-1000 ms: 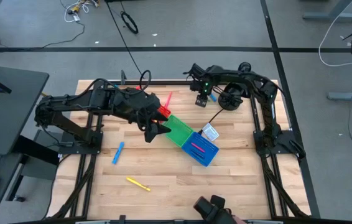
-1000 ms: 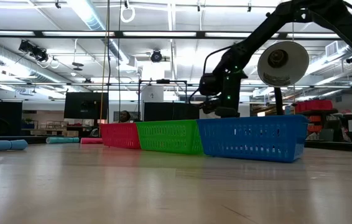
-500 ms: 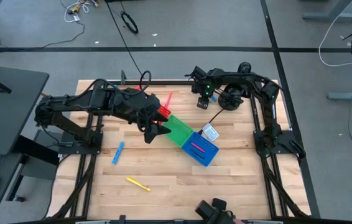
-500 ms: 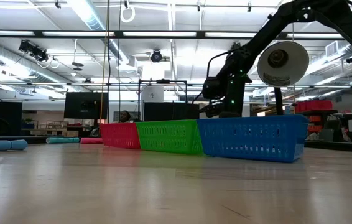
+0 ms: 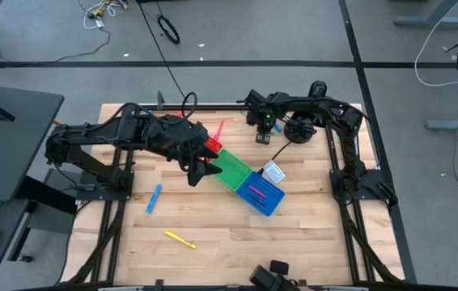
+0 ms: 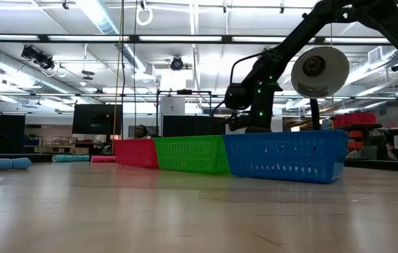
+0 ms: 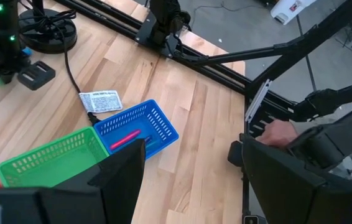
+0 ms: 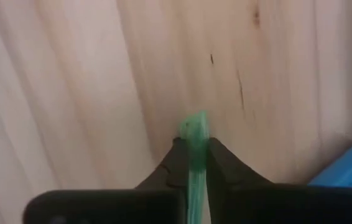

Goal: Pick & Place Markers
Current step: Put the green pen into the blue bin

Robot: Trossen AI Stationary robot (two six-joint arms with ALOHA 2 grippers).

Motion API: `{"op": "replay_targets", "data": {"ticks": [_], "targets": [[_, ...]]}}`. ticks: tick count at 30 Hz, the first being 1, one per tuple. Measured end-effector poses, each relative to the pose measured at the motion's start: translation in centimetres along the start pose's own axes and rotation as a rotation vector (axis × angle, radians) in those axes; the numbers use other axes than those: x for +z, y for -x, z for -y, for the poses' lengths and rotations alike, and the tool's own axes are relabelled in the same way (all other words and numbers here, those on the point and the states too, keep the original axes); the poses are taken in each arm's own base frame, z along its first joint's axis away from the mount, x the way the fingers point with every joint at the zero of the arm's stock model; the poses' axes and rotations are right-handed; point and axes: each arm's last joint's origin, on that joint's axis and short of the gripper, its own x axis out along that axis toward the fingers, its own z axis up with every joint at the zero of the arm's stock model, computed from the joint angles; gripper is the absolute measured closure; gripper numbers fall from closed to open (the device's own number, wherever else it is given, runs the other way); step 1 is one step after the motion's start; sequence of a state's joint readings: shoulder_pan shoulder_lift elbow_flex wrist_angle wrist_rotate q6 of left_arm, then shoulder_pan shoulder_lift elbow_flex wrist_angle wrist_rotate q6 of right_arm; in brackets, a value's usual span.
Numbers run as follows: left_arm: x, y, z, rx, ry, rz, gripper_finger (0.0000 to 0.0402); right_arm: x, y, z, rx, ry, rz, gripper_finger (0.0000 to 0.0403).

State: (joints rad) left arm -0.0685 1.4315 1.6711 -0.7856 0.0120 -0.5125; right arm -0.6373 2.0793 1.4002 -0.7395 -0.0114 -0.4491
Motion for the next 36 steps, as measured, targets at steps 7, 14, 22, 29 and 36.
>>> {"op": "replay_targets", "data": {"ticks": [7, 14, 22, 29, 36], "targets": [[0.0, 0.0, 0.0, 0.008, 0.000, 0.007, 0.0126, 0.0, 1.7, -0.2, -0.001, -0.076, 0.037, 0.0383], [0.1, 0.0, 0.0, 0.006, -0.012, 0.013, 0.0126, 0.2, 7.2, -1.1, 0.024, -0.120, 0.168, 0.0391], [0.2, 0.0, 0.0, 0.026, -0.039, 0.032, 0.0126, 0.0, 13.7, -4.2, 0.003, -0.096, 0.343, 0.0391], [0.4, 0.0, 0.1, 0.028, -0.052, 0.062, 0.0126, -0.9, 18.7, -7.3, 0.030, -0.088, 0.492, 0.0391], [0.7, 0.0, 0.2, 0.030, -0.075, 0.100, 0.0126, -1.4, 22.5, -11.3, 0.111, -0.076, 0.652, 0.0391]]}}
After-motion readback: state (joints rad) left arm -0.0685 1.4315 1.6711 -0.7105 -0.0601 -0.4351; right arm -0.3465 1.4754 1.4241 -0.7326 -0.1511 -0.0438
